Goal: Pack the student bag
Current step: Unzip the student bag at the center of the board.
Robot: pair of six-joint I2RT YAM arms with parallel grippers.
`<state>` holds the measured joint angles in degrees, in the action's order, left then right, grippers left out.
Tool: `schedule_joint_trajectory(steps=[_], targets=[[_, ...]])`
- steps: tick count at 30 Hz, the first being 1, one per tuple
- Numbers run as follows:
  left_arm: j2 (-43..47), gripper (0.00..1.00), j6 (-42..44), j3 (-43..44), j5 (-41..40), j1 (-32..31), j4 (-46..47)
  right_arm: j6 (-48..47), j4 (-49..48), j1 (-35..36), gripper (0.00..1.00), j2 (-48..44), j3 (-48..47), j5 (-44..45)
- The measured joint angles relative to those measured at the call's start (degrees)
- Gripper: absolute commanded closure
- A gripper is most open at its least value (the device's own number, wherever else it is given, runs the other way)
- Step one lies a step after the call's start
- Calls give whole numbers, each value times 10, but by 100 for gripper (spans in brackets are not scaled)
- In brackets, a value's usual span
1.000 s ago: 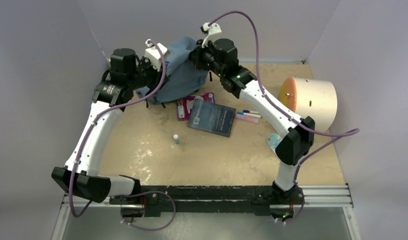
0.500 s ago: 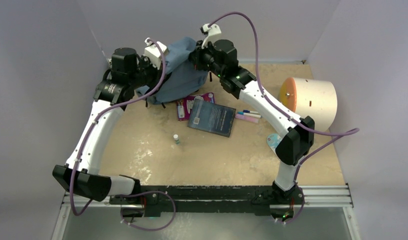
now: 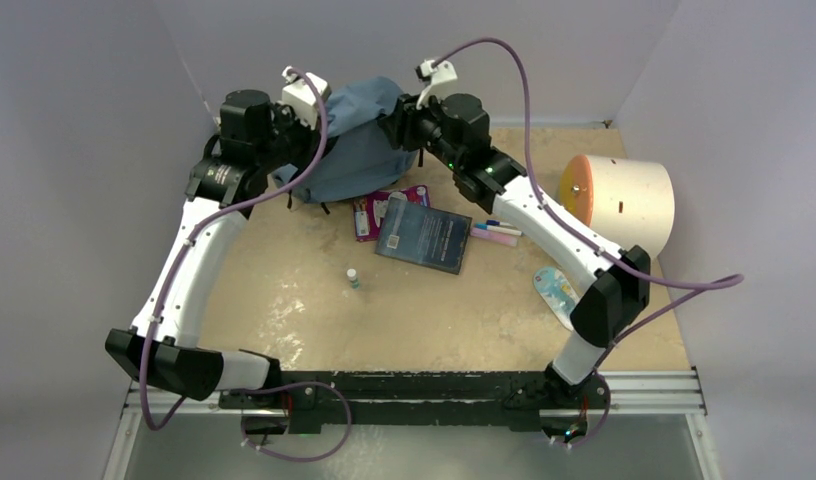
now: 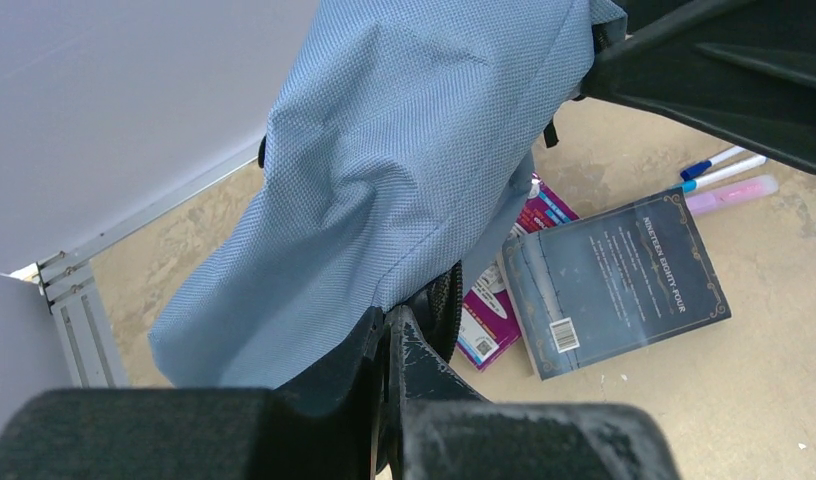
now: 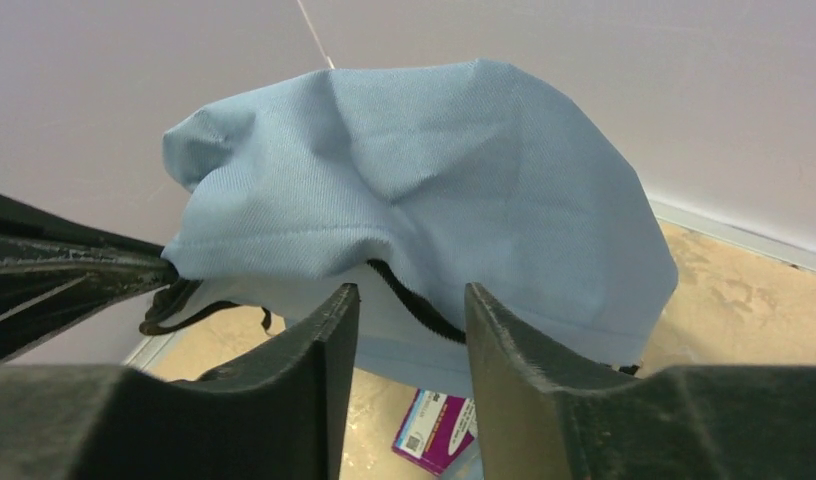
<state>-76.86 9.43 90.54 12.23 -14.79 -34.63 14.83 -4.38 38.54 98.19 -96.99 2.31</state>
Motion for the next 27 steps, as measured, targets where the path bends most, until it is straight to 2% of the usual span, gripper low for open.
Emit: schedule_joint_trajectory(steps=[6, 9, 11, 13, 16, 20, 27], targets=[[-1, 100, 0, 0, 6, 0, 2, 21, -26, 0, 44, -51, 63, 15], [-1, 100, 0, 0, 20, 0, 1, 64, -46, 0, 44, -97, 127, 16], [-1, 100, -3, 0, 35, 0, -2, 108, -63, 0, 41, -125, 164, 16], [-1, 100, -6, 0, 51, 0, -7, 164, -79, 0, 34, -150, 198, 16], [-1, 100, -13, 0, 78, 0, -15, 267, -129, 0, 32, -178, 249, 4], [-1, 100, -19, 0, 111, 0, -26, 391, -196, 3, 31, -174, 285, -38], [-1, 100, -39, 0, 170, 0, -36, 494, -260, 43, 34, -129, 290, -80]])
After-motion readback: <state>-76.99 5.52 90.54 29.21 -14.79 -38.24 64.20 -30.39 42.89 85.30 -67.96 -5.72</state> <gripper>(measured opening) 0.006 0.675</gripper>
